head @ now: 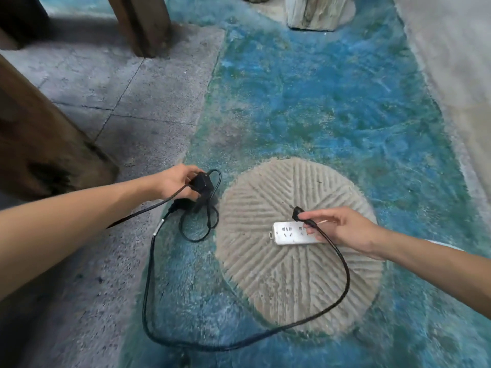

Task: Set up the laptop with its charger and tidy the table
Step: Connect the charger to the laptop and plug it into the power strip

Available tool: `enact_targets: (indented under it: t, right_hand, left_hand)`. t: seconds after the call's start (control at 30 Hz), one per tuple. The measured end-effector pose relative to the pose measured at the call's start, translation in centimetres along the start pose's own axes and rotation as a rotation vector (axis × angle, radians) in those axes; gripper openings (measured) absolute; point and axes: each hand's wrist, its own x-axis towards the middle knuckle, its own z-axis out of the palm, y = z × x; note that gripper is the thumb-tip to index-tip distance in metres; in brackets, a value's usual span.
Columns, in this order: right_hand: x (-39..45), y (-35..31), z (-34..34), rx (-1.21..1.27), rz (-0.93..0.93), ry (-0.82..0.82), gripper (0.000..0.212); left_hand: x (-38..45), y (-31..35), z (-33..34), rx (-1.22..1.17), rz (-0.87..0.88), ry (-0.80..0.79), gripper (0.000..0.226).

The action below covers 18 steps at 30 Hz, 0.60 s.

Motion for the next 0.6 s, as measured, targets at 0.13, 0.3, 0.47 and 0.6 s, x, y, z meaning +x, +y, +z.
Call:
enact_targets:
  t: [0.13, 0.3, 0.47, 0.6]
  right_hand:
    - [0.6, 0.3, -1.2, -0.097, -0.176, 0.072, 0.036]
    - [1.3, 1.1, -1.1, -0.267, -0.303, 0.150, 0.034]
    - [1.4, 1.6, -0.2, -0.380, -0.361, 0.140, 0.033]
    - [1.5, 1.5, 0.0, -0.502, -0.385, 0.128, 0.032]
  left_hand:
    - [1.2, -1.2, 0.3, -0.055, -0.038, 0.031, 0.047]
    - [1.4, -2.2, 0.8, -0.017, -0.062, -0.154, 0.053]
    - [1.2, -2.4, 1.4, 0.015, -0.038, -0.186, 0.055]
    - [1.6, -2.3, 1.3, 0.028, -0.052, -0.195, 0.048]
